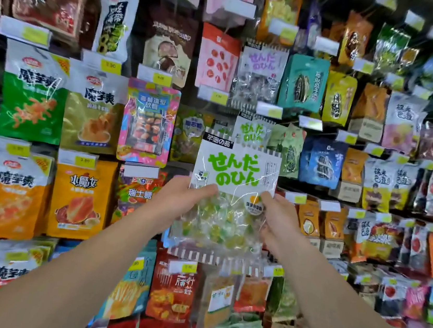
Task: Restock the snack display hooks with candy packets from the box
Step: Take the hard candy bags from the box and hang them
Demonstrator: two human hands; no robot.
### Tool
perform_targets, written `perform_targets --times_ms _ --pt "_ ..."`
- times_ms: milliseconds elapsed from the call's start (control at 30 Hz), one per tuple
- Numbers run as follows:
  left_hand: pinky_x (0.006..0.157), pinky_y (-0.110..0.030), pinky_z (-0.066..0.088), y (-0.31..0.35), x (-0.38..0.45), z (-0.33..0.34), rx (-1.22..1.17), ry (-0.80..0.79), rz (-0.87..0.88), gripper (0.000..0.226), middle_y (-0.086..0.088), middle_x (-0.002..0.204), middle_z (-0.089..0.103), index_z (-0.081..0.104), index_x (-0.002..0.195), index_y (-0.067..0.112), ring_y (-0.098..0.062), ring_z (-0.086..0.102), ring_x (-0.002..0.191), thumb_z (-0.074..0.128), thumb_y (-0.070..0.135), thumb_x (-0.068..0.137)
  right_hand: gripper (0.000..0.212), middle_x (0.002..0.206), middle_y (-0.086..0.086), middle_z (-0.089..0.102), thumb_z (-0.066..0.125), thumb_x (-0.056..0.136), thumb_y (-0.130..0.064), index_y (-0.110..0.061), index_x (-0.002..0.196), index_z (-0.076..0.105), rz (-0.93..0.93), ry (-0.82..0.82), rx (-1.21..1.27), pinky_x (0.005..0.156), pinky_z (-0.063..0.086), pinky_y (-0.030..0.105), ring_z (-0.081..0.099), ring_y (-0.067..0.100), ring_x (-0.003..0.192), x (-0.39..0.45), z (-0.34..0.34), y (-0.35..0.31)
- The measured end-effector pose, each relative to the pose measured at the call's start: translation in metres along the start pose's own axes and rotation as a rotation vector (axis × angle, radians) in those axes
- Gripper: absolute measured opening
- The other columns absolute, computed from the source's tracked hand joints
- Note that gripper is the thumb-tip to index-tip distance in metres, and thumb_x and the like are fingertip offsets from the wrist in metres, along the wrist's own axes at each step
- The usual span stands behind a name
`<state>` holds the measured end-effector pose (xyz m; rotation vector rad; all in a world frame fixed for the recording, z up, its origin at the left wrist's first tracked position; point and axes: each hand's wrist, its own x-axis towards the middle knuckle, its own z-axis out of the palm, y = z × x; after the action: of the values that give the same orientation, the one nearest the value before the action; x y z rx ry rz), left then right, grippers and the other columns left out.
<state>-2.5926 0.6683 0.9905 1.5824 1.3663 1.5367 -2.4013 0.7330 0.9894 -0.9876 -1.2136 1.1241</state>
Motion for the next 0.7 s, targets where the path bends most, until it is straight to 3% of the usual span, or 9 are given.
perform_targets --times_ms 67,100,133,200,300,367,467,600,700 --pt "0.061 -0.029 0.052 -0.005 0.029 0.002 -0.068 0.0 0.048 0.016 -0.001 0.095 0.074 0.073 0.092 0.026 -0.012 0.063 0.067 0.066 0.039 0.09 0.013 0.089 0.012 0.063 0.052 0.096 -0.017 -0.013 0.084 0.053 -0.007 -0.023 0.005 0.052 0.039 0.029 0.055 0.026 0.073 0.021 0.003 -0.004" --pt "0.075 -0.035 0.057 -0.006 0.047 0.003 -0.107 0.007 0.068 0.013 0.004 0.1 0.075 0.074 0.096 0.027 -0.013 0.068 0.08 0.065 0.036 0.091 0.014 0.084 0.011 0.064 0.052 0.097 -0.016 -0.012 0.084 0.053 -0.015 -0.034 0.018 0.049 0.039 0.027 0.057 0.022 0.063 0.032 0.006 -0.005" --pt "0.087 -0.041 0.056 -0.008 0.06 0.005 -0.148 0.023 0.075 0.014 0.007 0.102 0.075 0.074 0.1 0.026 -0.015 0.07 0.091 0.065 0.032 0.092 0.015 0.08 0.01 0.064 0.052 0.098 -0.014 -0.012 0.084 0.053 -0.023 -0.034 0.02 0.046 0.04 0.026 0.056 0.018 0.055 0.041 0.007 -0.005" --pt "0.092 -0.044 0.054 -0.009 0.085 0.009 -0.221 0.058 0.078 0.016 0.007 0.102 0.076 0.073 0.106 0.021 -0.016 0.071 0.095 0.064 0.026 0.094 0.018 0.076 0.009 0.062 0.053 0.099 -0.017 -0.012 0.081 0.053 -0.04 -0.048 -0.01 0.042 0.038 0.023 0.052 0.018 0.051 0.059 0.007 -0.004" --pt "0.088 -0.036 0.055 -0.015 0.119 0.018 -0.235 0.095 0.11 0.01 0.008 0.1 0.076 0.072 0.099 0.024 -0.012 0.071 0.094 0.064 0.02 0.093 0.02 0.078 0.012 0.053 0.057 0.091 -0.028 -0.012 0.081 0.053 -0.138 -0.016 -0.169 0.056 0.039 0.032 0.045 0.024 0.062 0.094 0.007 -0.001" --pt "0.086 -0.033 0.054 -0.017 0.138 0.022 -0.214 0.117 0.13 0.01 0.009 0.102 0.075 0.072 0.097 0.027 -0.012 0.07 0.095 0.065 0.02 0.093 0.017 0.08 0.004 0.06 0.06 0.089 -0.029 -0.011 0.089 0.058 -0.233 0.038 -0.313 0.065 0.043 0.034 0.054 0.021 0.068 0.116 0.006 -0.005" --pt "0.088 -0.033 0.054 -0.021 0.167 0.027 -0.166 0.133 0.138 0.011 0.01 0.102 0.074 0.072 0.097 0.028 -0.012 0.069 0.097 0.065 0.021 0.093 0.028 0.105 -0.003 0.062 0.063 0.092 -0.024 -0.014 0.117 0.056 -0.391 0.099 -0.45 0.083 0.046 0.03 0.059 0.016 0.099 0.15 0.0 -0.018" --pt "0.087 -0.036 0.055 -0.022 0.198 0.033 -0.107 0.194 0.131 0.011 0.012 0.092 0.074 0.071 0.086 0.031 -0.015 0.07 0.094 0.066 0.023 0.092 0.042 0.124 0.001 0.059 0.062 0.093 -0.023 -0.013 0.133 0.052 -0.628 0.144 -0.716 0.085 0.039 0.024 0.057 0.019 0.108 0.193 -0.007 -0.047" --pt "0.088 -0.039 0.056 -0.021 0.224 0.043 -0.087 0.248 0.135 0.006 0.009 0.092 0.076 0.074 0.089 0.025 -0.018 0.071 0.092 0.068 0.026 0.089 0.048 0.137 0.005 0.056 0.062 0.092 -0.024 -0.015 0.138 0.051 -0.774 0.131 -0.812 0.101 0.042 0.033 0.055 0.024 0.121 0.232 -0.009 -0.07"
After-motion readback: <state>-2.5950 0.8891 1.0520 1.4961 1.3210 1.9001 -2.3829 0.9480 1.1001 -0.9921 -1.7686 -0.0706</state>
